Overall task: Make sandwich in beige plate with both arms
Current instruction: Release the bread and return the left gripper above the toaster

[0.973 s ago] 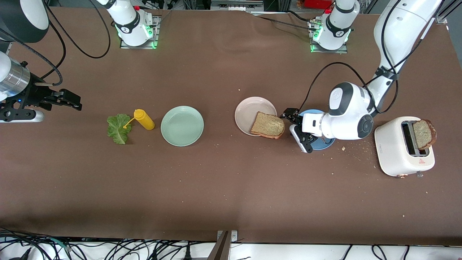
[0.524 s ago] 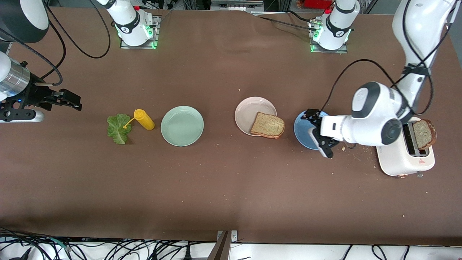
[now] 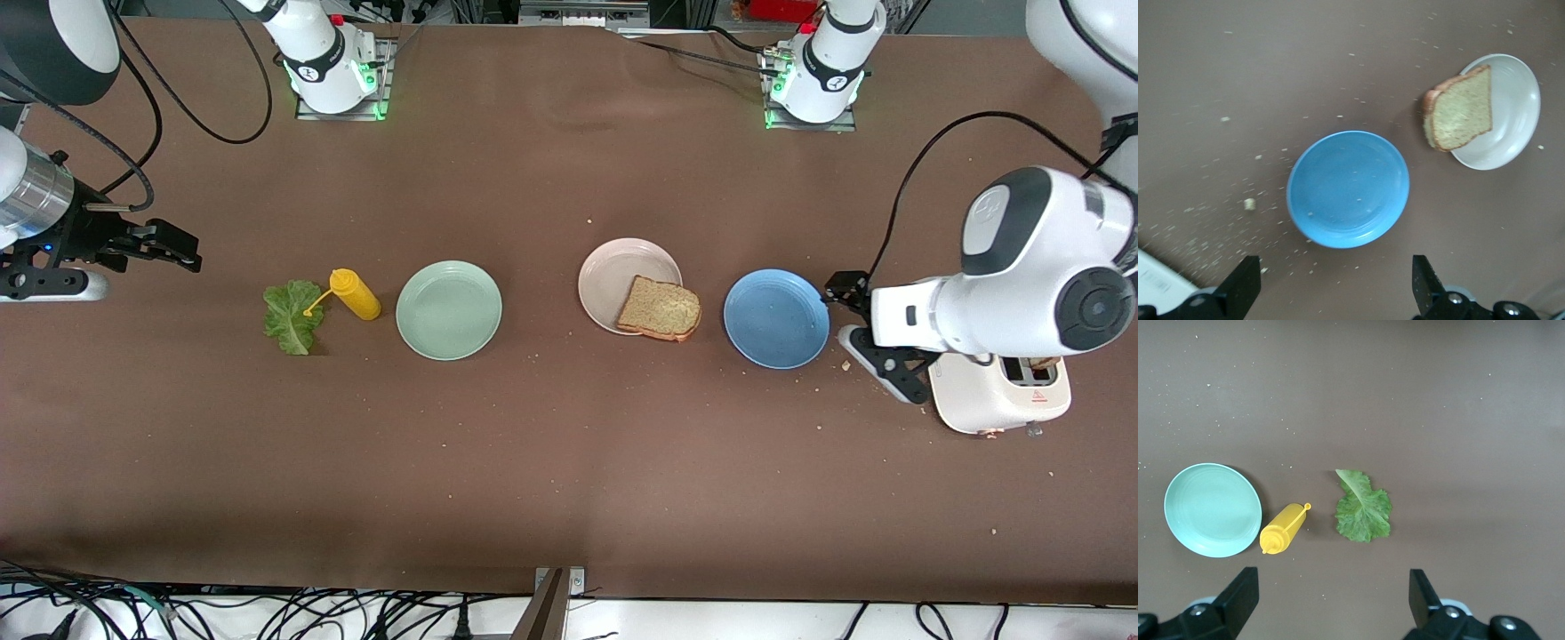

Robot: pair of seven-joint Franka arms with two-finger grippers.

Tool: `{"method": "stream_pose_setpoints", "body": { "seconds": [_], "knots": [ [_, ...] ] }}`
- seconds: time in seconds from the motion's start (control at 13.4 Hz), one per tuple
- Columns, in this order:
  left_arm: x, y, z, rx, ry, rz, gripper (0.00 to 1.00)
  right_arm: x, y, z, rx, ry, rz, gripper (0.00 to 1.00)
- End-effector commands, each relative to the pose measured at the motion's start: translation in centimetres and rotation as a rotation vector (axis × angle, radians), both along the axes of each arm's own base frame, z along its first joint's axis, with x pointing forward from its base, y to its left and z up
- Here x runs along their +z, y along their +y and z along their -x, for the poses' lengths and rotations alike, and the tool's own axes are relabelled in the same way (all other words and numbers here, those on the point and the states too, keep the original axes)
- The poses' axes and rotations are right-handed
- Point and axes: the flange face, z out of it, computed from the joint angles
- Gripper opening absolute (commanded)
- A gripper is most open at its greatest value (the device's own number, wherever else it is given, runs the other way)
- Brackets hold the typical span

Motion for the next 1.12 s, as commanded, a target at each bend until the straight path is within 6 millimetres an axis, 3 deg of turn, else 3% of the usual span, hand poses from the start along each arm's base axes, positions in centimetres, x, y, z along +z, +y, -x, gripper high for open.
{"method": "stream_pose_setpoints", "body": {
  "seconds": [0.0,0.22,0.52,0.75,1.05],
  "knots": [
    [5.2,0.5,0.5,0.100,-0.083,-0.129,1.00,0.5,0.0,-0.3,-0.004,-0.005,-0.012,1.00],
    [8.6,1.8,0.5,0.183,-0.151,-0.166,1.00,0.5,0.0,-0.3,-0.004,-0.003,-0.012,1.00],
    [13.4,2.5,2.3,0.307,-0.214,-0.213,1.00,0.5,0.0,-0.3,-0.004,-0.005,-0.012,1.00],
    [13.6,3.7,2.8,0.349,-0.184,-0.229,1.00,0.5,-0.2,-0.3,-0.004,-0.005,-0.012,1.00],
    [13.6,3.6,2.8,0.411,-0.181,-0.233,1.00,0.5,-0.5,-0.3,-0.006,-0.005,-0.010,1.00]
  ]
}}
